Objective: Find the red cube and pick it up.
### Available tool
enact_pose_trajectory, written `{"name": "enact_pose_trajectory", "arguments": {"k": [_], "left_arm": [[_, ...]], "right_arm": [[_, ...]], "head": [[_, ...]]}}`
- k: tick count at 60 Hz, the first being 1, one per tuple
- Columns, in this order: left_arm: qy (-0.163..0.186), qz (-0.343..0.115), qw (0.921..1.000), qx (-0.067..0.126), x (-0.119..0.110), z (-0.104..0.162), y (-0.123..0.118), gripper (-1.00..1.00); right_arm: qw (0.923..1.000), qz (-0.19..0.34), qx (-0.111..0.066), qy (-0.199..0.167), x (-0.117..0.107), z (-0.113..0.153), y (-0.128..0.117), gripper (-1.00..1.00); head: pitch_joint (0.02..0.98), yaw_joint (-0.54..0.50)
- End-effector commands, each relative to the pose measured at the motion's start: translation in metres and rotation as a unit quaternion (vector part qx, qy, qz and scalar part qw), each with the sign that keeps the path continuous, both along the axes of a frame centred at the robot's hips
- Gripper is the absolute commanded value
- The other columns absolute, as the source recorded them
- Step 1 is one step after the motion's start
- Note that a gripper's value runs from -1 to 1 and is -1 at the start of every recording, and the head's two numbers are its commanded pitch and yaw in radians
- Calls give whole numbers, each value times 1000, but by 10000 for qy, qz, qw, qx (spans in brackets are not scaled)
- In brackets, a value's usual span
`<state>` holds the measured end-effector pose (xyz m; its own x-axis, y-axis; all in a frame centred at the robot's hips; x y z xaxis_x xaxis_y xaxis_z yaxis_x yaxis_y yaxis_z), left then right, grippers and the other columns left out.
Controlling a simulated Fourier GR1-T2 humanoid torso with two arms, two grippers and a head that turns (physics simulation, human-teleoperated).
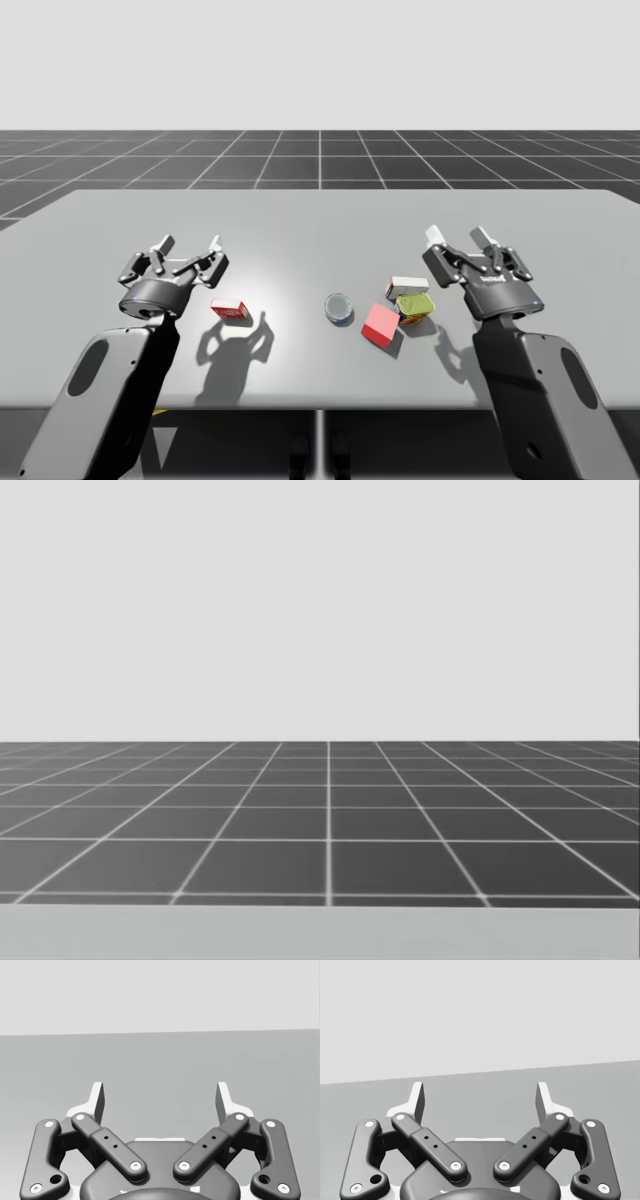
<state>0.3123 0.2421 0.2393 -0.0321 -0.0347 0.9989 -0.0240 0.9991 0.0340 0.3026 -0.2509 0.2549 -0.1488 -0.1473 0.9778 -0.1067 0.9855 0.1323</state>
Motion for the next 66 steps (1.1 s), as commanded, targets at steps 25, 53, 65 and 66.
{"name": "enact_pose_trajectory", "arguments": {"k": [25,53,65,66], "left_arm": [[17,11,10000,76,0,-1,-2,-1000],[9,-27,9999,144,0,-1,-4,-1000],[7,-75,9999,133,0,-1,-6,-1000],[7,-78,9999,132,0,-1,-6,-1000]], "right_arm": [[9997,-21,-34,229,2,-5,1,-1000],[9993,-64,-75,362,4,-8,2,-1000],[9992,-100,-57,389,4,-8,2,-1000],[9992,-99,-58,389,4,-8,2,-1000]], "head": [[338,8],[683,-64],[790,-143],[795,-148]]}}
